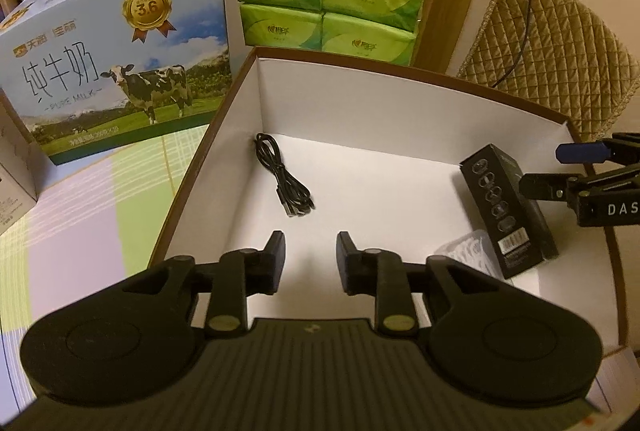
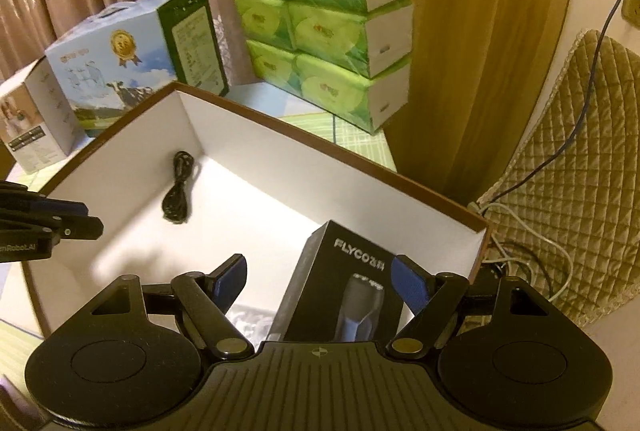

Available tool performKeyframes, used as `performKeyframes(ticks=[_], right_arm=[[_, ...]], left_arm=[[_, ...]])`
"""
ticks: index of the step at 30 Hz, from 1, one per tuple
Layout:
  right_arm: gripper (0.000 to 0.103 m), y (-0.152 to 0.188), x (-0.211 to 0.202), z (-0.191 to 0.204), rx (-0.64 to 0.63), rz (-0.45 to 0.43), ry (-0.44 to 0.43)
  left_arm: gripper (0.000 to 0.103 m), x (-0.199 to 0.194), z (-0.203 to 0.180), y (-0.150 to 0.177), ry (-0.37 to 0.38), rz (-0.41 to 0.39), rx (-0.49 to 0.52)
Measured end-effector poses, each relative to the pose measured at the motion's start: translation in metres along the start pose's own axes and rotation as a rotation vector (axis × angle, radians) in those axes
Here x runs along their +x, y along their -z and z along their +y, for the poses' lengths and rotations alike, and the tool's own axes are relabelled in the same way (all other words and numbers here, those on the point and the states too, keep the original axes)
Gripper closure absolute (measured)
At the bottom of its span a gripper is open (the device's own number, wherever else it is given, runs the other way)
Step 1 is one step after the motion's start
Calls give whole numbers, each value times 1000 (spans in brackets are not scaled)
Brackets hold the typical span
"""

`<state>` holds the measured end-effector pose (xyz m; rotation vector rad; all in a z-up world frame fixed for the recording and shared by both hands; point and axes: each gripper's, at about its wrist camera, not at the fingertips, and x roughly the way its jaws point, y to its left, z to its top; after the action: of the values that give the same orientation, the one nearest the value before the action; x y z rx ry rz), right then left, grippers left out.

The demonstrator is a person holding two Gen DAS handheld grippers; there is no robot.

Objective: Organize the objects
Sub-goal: 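Release the cable with the left tool while the right tool sets the shaver box inside, then withdraw both tools and move the left tool toward the striped knit sock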

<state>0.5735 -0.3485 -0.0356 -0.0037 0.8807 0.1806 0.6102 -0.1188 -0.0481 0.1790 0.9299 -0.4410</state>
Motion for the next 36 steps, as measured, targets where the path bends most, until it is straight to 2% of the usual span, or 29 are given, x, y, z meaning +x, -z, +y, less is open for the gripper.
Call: performKeyframes(ticks=[2,9,12,14,23,36], right_arm=[[23,3,-6,2,1,-2,-7],[17,12,-31,7,21,-22,-26],[14,16,-43,11,29,-35,-31],[13,19,-52,13,32,-43,-39],[9,36,-94,28,50,-92,-60],[7,72,-153,56,83,-152,-83]], left_arm=[[71,-6,-1,3,5,-2,-5],[61,-28,-5,10,7,-12,-17],[53,-41,-8,12,6,-29,-21],[43,-51,-9,13,6,-47,-25],[35,-98,-18,33,24,-105,-50],[32,-169,-19,81,31,-159,-86]])
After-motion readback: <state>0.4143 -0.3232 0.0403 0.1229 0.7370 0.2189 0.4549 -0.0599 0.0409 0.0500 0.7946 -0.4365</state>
